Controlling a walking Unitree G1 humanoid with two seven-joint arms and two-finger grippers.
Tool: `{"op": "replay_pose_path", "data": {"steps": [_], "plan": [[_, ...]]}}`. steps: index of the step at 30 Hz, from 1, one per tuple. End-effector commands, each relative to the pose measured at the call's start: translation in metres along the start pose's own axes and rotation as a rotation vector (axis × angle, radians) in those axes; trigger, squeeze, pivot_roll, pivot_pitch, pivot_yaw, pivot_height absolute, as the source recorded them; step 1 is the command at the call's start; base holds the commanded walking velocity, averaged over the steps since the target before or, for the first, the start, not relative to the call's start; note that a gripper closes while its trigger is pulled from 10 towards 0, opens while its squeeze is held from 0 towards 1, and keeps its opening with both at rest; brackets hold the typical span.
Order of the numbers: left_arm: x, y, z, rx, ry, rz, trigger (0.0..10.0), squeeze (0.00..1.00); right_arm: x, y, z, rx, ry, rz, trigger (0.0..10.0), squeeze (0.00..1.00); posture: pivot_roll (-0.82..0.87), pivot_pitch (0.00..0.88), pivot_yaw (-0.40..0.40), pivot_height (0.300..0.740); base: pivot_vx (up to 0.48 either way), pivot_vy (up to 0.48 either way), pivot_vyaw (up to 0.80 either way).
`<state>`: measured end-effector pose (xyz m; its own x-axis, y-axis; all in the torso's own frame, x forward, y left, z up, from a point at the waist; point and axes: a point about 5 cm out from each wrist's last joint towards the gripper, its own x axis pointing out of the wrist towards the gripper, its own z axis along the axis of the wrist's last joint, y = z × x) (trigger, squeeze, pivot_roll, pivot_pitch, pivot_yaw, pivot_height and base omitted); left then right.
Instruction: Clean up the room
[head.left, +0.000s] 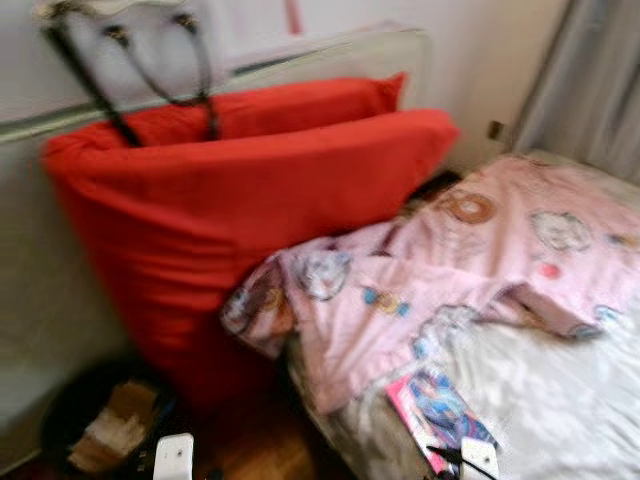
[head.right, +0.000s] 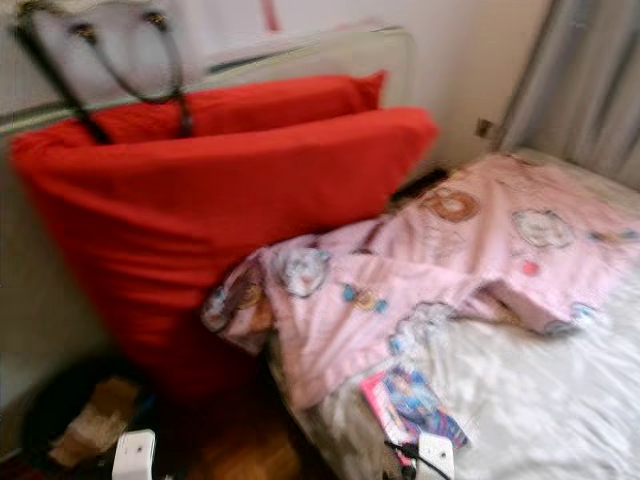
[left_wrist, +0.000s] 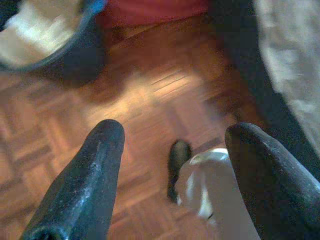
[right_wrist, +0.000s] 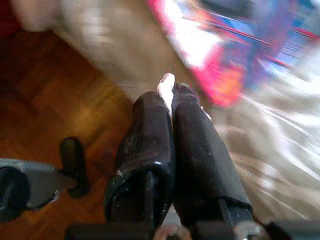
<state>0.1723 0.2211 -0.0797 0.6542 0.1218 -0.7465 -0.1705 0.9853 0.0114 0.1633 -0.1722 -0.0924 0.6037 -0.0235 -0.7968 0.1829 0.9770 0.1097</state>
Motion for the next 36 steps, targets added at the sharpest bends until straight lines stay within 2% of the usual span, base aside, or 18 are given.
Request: {"op": "replay_pose_path", "data": {"steps": [1, 3, 11, 36], "plan": [[-0.0016, 0.0075, -0.0044, 0.013, 0.029, 0.021, 10.0, 0.0, 0.0008, 0.0089, -0.0003, -0.002, 0.001, 0.023, 10.0, 0.0, 0.0, 0.0, 0.003, 0.74, 0.0, 0.48, 0.8], [-0.0009, 0.0076, -0.003, 0.018, 0.033, 0.02, 10.0, 0.0, 0.0005, 0.0094, -0.0014, 0.044, -0.003, 0.015, 10.0, 0.0, 0.0, 0.0, 0.009, 0.74, 0.0, 0.48, 0.0], [0.0001, 0.0073, 0.0014, 0.016, 0.014, 0.019, 10.0, 0.0, 0.0006, 0.0104, -0.002, 0.016, 0.007, 0.025, 10.0, 0.0, 0.01, 0.0, 0.01, 0.74, 0.0, 0.479, 0.0], [0.0013, 0.0018, 0.0023, 0.001, 0.016, 0.018, 10.0, 0.0, 0.0012, 0.0065, 0.0016, 0.011, 0.002, 0.029, 10.0, 0.0, 0.02, 0.0, -0.008, 0.74, 0.0, 0.463, 0.0]]}}
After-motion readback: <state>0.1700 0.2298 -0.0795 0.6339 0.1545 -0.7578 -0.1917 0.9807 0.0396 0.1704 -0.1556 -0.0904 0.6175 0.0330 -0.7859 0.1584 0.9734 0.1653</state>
